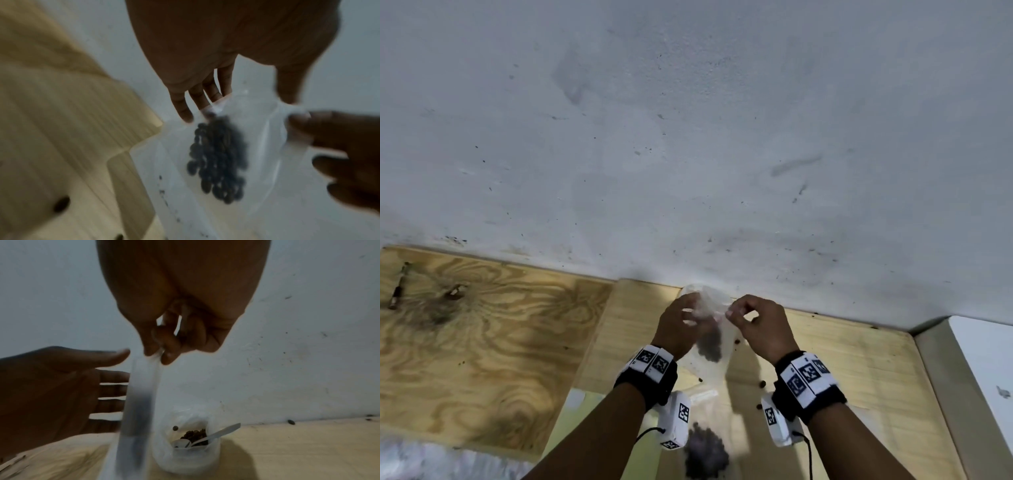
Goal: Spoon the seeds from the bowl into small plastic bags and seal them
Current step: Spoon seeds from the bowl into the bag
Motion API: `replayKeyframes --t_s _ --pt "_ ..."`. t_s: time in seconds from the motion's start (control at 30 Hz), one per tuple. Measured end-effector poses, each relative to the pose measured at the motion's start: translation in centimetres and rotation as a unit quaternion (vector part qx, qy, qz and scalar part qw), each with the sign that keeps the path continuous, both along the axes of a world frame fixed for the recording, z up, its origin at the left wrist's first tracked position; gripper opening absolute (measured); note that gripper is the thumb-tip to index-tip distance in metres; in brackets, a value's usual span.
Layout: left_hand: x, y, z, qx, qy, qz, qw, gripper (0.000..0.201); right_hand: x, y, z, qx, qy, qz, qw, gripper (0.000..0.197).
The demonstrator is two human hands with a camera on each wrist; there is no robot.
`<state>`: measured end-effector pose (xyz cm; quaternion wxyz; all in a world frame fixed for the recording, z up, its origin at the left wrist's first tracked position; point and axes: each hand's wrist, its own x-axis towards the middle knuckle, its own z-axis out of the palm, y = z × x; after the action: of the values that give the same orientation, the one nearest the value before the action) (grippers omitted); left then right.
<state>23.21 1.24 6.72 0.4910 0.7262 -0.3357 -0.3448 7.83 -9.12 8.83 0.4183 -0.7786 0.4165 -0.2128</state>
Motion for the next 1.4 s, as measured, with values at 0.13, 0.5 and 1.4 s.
replayKeyframes --t_s 0.13,0.5,1.4 --pt "0.1 -0.2 -0.5 -0.040 0.028 0.091 0.995 0.010 -0.9 0.1 0.1 -0.011 -0.043 -0.060 0.997 0.014" --pt "-1.5 -0.4 0.5 -0.044 0.085 0.030 0.995 0.024 -2.0 0.1 0.3 0.130 -0.139 -0.085 0.978 0.030" --pt "-2.1 0.6 -0.9 0.002 0.222 0.124 0.967 0.041 -2.9 2.3 -0.9 0.221 -0.137 -0.119 0.958 0.027"
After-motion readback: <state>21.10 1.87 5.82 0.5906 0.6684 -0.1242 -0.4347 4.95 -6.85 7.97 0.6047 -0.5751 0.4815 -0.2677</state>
